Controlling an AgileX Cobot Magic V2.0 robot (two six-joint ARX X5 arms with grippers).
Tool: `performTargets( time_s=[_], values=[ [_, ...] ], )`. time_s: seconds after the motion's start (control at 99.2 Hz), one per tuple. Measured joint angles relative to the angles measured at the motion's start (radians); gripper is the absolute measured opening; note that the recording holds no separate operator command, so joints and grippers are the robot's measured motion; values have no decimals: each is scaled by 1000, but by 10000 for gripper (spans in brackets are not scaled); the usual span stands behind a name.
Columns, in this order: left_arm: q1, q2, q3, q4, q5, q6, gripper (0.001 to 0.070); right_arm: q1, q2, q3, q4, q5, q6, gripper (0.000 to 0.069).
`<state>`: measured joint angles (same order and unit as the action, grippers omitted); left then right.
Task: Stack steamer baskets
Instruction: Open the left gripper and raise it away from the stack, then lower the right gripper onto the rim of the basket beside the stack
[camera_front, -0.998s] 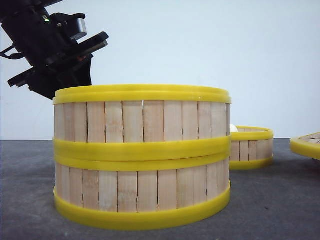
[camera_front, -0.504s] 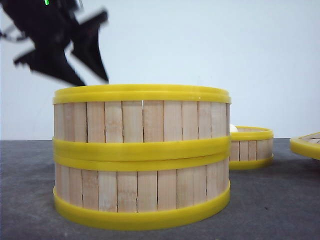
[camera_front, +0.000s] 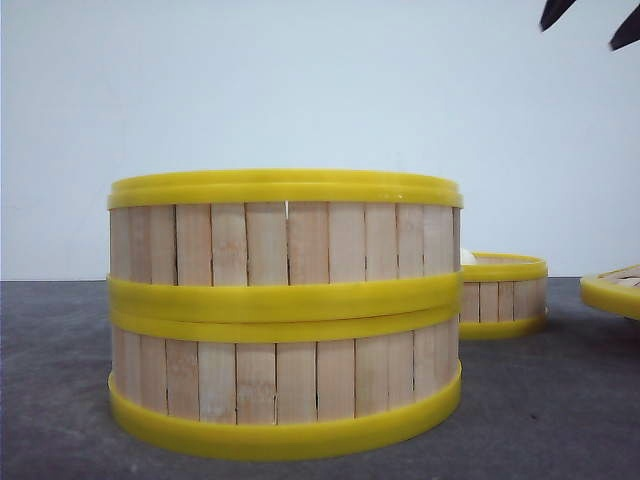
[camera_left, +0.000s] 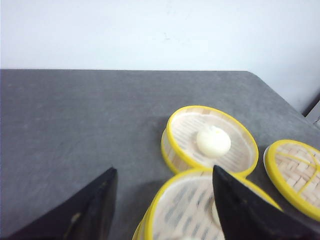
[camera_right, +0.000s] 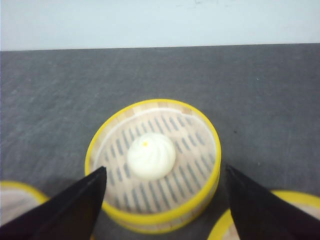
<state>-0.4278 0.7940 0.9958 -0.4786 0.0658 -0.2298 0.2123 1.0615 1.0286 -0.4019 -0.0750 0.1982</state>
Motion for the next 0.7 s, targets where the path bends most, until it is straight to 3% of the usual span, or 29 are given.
performTargets(
  time_s=[0.131, 0.544, 0.696],
  values=[
    [0, -77, 0, -105, -44, -2, 361, -19, 164, 90, 0, 0, -3, 466],
    [-1, -302, -10, -306, -41, -39, 361, -101, 624, 301, -32, 0, 19, 464],
    [-1, -357, -10, -338, -40, -48, 361, -106, 723, 308, -24, 0, 20, 410]
  ],
)
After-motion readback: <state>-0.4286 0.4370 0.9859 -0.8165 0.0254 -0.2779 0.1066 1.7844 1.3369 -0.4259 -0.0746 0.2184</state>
